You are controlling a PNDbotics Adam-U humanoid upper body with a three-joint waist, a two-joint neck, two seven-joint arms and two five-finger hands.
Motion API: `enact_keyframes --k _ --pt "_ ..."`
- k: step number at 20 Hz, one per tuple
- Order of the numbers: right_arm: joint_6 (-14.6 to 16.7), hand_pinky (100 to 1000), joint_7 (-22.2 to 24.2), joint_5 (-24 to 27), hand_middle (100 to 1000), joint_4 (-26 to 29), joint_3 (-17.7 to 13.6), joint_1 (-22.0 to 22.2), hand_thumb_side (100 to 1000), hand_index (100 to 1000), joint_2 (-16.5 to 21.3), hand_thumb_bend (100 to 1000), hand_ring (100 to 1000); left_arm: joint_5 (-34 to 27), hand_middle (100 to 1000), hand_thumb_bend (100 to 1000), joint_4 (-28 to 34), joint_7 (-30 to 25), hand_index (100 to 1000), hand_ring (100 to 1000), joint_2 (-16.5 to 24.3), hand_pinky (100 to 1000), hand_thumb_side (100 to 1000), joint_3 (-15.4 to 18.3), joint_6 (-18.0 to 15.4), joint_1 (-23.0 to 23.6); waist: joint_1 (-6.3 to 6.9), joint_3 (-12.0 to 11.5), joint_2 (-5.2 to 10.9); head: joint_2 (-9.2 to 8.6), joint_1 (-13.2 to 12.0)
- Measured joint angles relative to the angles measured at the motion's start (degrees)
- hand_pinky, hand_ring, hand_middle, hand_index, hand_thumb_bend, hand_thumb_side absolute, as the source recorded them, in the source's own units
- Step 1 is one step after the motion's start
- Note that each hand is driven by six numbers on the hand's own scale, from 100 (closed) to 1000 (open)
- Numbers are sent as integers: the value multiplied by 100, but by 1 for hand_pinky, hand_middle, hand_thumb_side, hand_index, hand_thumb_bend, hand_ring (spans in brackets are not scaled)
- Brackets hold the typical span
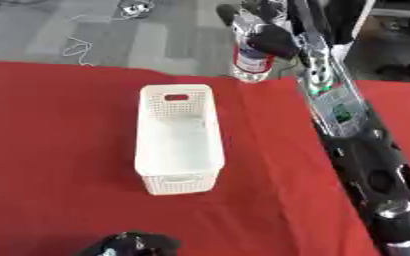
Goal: Pick up objects on the table and place them in the box.
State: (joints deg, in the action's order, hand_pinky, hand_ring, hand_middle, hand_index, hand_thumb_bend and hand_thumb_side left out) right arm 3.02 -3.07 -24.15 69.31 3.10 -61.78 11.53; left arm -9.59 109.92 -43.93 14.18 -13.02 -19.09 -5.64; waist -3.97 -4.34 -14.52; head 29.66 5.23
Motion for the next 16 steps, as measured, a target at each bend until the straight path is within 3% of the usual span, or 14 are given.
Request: enact_keyframes --k 11,16 --pt "53 100 -96 -254 100 -269 -103 3 100 100 -204 180 100 -99 609 214 -14 -73 924 715 46 707 830 1 73 -68 -159 -384 48 -12 -81" --pt "5 100 -152 -349 100 -303 -174 17 100 100 -207 198 100 -103 609 214 -15 -98 925 715 46 707 833 1 98 -109 -247 -503 47 -13 -244"
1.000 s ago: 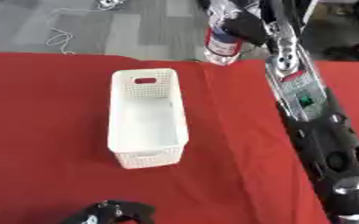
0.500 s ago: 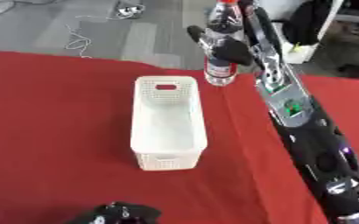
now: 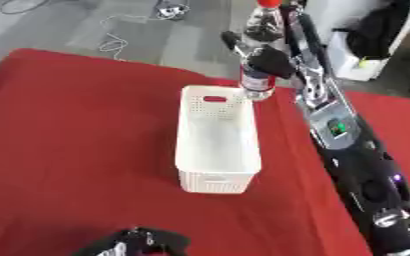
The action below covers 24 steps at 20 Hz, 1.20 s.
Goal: Pick up objects on the table and place them in the box.
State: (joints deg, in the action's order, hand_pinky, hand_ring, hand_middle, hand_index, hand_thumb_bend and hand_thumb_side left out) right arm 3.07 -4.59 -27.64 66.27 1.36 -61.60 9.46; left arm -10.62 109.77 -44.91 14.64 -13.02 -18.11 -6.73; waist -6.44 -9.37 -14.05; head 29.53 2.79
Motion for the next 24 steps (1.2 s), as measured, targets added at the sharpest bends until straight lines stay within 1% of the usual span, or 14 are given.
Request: enact_keyframes --k 3,4,5,8,9,12,17,24 --pt "7 100 -35 -71 100 -65 -26 1 100 100 0 191 100 2 609 214 -8 -12 925 715 0 708 835 0 12 -31 -56 -64 -6 0 -132" --pt "1 100 -46 -92 100 -75 -35 1 100 100 0 249 100 4 609 214 -10 -19 925 715 0 708 836 -1 19 -49 -66 -90 -21 -1 -157" --pt "2 100 -57 -120 100 -76 -55 1 100 100 0 192 100 6 609 214 -15 -23 925 715 1 708 837 -1 23 -51 -73 -115 -43 -1 -184" --pt "-1 100 -122 -217 100 -87 -92 16 100 100 -2 179 100 12 609 213 -29 -26 925 715 1 708 838 -2 26 -80 -96 -188 -86 -1 -187" --pt "-3 100 -150 -251 100 -87 -102 29 100 100 -11 159 100 18 609 213 -30 -26 926 714 1 708 840 -2 26 -96 -105 -207 -103 -1 -187" --pt "-31 100 -259 -336 100 -53 -167 80 100 100 -71 150 100 49 609 212 -31 -31 926 714 0 708 842 -6 31 -138 -131 -280 -178 -15 -186" --pt "-102 100 -402 -487 100 151 -249 216 100 100 -235 124 100 75 609 211 -32 -41 926 714 -1 707 845 -19 41 -183 -144 -316 -256 -50 -143" --pt "-187 100 -460 -624 100 483 -338 389 100 100 -534 100 100 111 609 211 -33 -41 926 713 -2 708 847 -33 41 -202 -151 -362 -282 -60 -73"
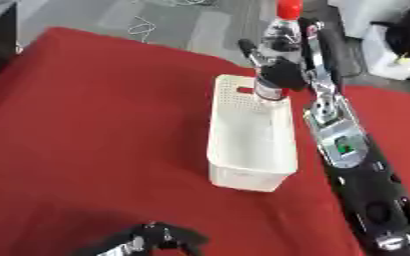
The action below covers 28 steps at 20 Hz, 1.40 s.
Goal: Pick up objects on the table and place them in the box.
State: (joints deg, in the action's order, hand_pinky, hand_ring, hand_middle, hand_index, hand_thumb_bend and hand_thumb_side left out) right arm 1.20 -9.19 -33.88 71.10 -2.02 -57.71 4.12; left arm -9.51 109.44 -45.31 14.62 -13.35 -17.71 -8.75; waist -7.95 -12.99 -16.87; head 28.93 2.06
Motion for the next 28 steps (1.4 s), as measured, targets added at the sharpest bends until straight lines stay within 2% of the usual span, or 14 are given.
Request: enact_keyframes --k 2,4,6,8,12,14,17,19,20,21,22,24,25,28 --pt "-18 100 11 -8 100 45 -3 14 100 100 -64 101 100 2 609 211 0 0 926 713 0 708 847 0 0 0 0 -16 -1 -25 3" --pt "-10 100 22 -55 100 87 2 16 100 186 -99 330 100 4 608 211 0 0 927 713 -1 708 847 -1 0 0 0 -21 -1 -41 17" --pt "67 100 37 -158 107 123 15 20 100 385 -114 484 100 6 609 211 -2 0 927 713 -2 708 848 -1 0 0 0 -27 -1 -44 46" --pt "196 246 38 -286 243 156 36 37 100 504 -114 573 197 11 609 211 -4 0 927 713 -2 708 849 -1 0 0 0 -31 -1 -74 46" --pt "454 574 128 -498 471 172 61 61 235 698 -114 657 467 29 609 212 -18 1 927 713 -2 707 848 -1 -1 0 0 -32 -1 -87 46" --pt "563 670 234 -585 545 179 80 61 298 764 -114 681 557 38 608 212 -23 1 927 712 -2 707 848 -1 -1 0 0 -32 -1 -87 47" --pt "709 738 386 -686 602 191 108 63 416 812 -115 715 625 45 609 213 -32 4 927 712 -3 707 847 -1 -4 2 2 -32 -1 -87 49" --pt "789 845 468 -732 707 199 111 65 609 899 -115 792 734 46 609 213 -32 7 927 708 -4 707 847 -1 -7 4 4 -31 -1 -87 50" --pt "823 878 508 -757 740 208 116 67 656 926 -115 831 761 47 609 213 -32 9 927 704 -4 707 847 -1 -9 5 5 -30 -1 -87 50" --pt "855 859 553 -781 721 226 124 67 632 911 -113 811 746 47 609 213 -32 13 927 706 -4 707 847 0 -13 6 7 -26 -1 -87 51" --pt "877 936 601 -809 788 229 134 67 742 971 -113 903 805 48 609 214 -32 16 927 700 -5 707 846 0 -16 7 9 -23 -1 -87 51" --pt "911 986 716 -879 824 229 145 67 828 1000 -113 959 849 48 609 215 -32 18 928 699 -5 707 845 0 -18 8 13 -21 -1 -87 52" --pt "921 1000 776 -921 853 229 147 68 837 1000 -113 999 884 49 609 215 -32 19 928 699 -5 707 845 0 -19 8 16 -20 -1 -87 52" --pt "916 1000 929 -1044 876 228 159 82 835 1000 -113 1000 914 50 609 216 -32 21 928 699 -5 707 844 0 -21 10 42 -17 -1 -88 54"
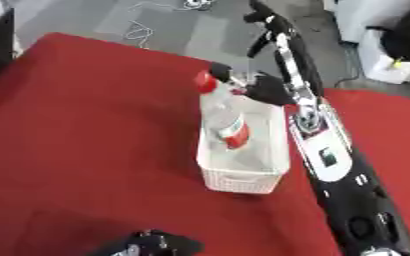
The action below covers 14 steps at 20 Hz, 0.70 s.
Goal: Pick up objects on the table and place them in the box.
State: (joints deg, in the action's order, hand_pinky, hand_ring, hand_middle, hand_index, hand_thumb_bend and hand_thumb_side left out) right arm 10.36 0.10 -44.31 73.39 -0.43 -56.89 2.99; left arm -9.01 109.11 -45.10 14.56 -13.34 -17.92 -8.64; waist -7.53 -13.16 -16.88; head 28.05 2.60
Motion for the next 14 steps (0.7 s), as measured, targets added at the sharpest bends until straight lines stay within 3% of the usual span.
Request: enact_keyframes --k 9,14 --pt "-56 1000 120 -120 854 13 14 31 852 1000 1 998 888 1 609 217 1 19 928 697 -1 707 841 3 -19 7 43 51 0 -7 93" --pt "-146 966 77 -112 813 293 138 213 928 978 2 895 841 2 609 216 1 28 928 696 -4 707 843 35 -28 52 102 207 0 -54 99"
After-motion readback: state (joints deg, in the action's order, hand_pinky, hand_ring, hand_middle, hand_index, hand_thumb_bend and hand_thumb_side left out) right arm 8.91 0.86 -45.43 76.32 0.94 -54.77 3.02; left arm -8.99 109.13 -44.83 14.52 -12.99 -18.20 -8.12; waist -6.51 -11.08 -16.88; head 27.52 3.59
